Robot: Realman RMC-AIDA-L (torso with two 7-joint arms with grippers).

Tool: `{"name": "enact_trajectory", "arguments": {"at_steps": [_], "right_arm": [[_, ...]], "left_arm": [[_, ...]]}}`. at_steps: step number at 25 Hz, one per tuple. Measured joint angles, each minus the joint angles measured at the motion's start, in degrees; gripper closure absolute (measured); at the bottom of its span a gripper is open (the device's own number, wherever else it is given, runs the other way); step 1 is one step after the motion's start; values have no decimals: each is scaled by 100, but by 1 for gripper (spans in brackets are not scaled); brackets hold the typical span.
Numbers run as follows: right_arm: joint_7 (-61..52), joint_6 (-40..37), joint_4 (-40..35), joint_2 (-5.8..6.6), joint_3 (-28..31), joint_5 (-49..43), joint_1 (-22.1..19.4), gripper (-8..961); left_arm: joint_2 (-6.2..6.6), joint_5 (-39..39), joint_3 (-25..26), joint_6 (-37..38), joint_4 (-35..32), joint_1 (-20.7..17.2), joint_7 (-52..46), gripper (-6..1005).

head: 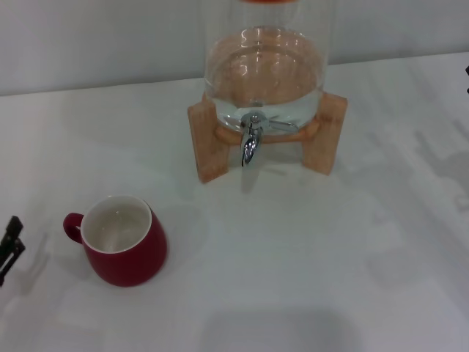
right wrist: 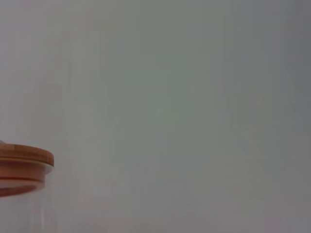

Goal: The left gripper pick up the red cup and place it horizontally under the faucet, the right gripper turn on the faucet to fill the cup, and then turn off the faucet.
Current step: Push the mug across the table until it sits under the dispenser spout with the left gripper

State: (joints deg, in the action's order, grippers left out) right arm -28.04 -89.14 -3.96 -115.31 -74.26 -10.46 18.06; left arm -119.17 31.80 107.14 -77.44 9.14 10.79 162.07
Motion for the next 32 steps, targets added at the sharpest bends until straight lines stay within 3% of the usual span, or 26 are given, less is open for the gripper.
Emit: {"name": "enact_trajectory", "arguments": {"at_steps": [32], "right_arm": [[-70,-7,-33,0,-70,0,1,102]], "left_arm": [[11,457,-9,405,97,29,-10,138]]}}
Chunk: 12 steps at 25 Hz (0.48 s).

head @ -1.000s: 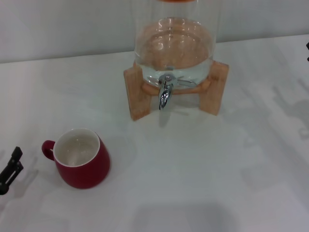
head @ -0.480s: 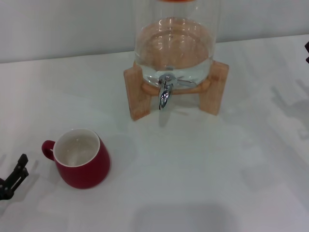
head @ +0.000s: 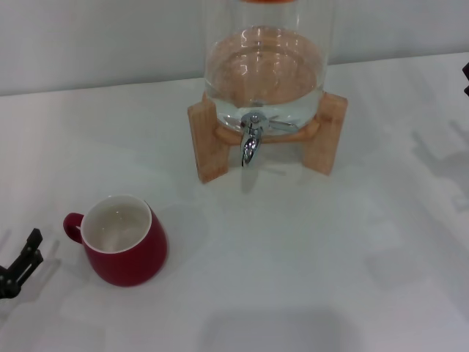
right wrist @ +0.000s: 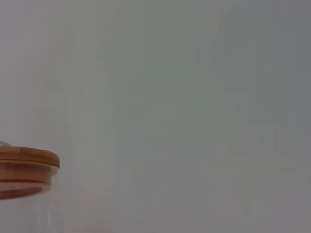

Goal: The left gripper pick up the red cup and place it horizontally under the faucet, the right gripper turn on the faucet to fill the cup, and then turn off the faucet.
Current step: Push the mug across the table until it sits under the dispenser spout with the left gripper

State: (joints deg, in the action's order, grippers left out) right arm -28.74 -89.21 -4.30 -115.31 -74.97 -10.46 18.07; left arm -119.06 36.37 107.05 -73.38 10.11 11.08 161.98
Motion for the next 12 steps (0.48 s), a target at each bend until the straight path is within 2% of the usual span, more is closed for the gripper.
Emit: {"name": "enact_trajectory", "arguments": {"at_steps": [12], "right_arm": [[0,-38,32,0,0,0,-3,102]], "left_arm": [[6,136,0,192,143,26,0,137]]}}
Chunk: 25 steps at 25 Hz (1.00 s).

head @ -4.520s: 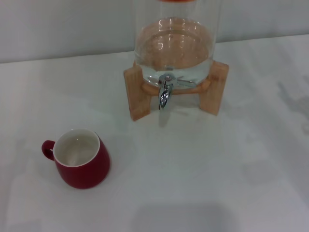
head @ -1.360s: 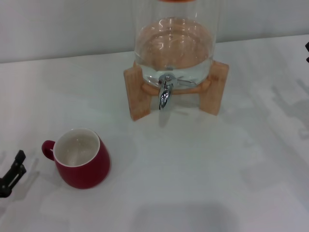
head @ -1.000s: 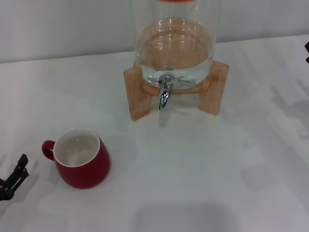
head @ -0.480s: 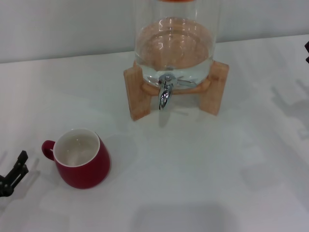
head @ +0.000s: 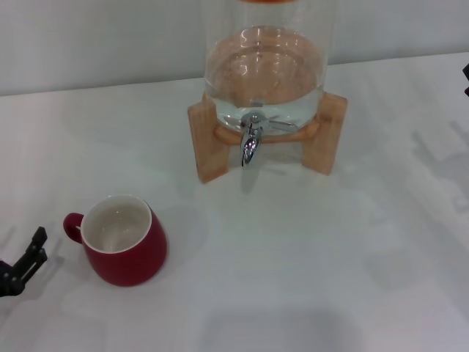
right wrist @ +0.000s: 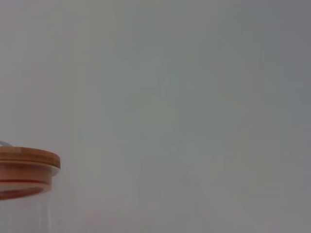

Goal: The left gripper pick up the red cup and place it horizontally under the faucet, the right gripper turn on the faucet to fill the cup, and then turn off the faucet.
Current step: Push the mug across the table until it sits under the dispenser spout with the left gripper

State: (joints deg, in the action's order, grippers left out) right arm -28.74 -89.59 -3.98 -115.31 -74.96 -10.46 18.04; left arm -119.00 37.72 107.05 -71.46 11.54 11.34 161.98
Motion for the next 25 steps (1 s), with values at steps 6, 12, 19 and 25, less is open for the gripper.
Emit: {"name": "enact_trajectory", "arguments": {"at_steps": [6,12,19,25], "right_arm": [[0,-3,3,0,-11,0,8,102],[0,-6,3,0,-18,0,7,102],[0,-15,3,0,-18,-1,7,101],[0,-26,3,0,-18,-9,-1,101]], "left_arm": [[-8,98,0,149,60,0,0,137],[-9,102,0,150,79,0,0,137],[-10,217,0,144,155,-1,0,138],[-25,308,6,128,216,-7,0,138]]}}
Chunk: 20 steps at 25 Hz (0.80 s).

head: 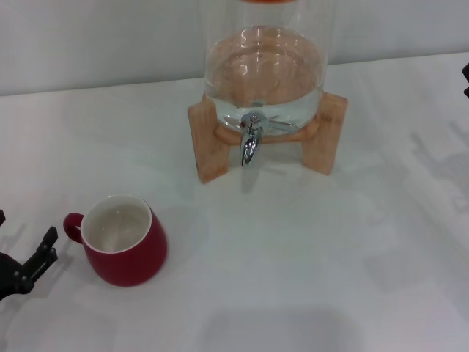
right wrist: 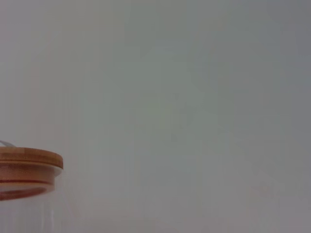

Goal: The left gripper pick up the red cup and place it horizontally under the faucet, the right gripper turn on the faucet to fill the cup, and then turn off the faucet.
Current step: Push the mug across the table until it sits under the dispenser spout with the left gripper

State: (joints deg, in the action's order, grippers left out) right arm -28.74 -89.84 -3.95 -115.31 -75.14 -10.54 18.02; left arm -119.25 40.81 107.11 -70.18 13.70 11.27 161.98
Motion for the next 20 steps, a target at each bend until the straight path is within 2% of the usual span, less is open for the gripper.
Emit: {"name": "enact_trajectory", "arguments": {"at_steps": [20], "right_arm": [[0,-7,0,0,0,0,-1,103]], "left_arm": [[14,76,2,-32,1,25,0,137]]}}
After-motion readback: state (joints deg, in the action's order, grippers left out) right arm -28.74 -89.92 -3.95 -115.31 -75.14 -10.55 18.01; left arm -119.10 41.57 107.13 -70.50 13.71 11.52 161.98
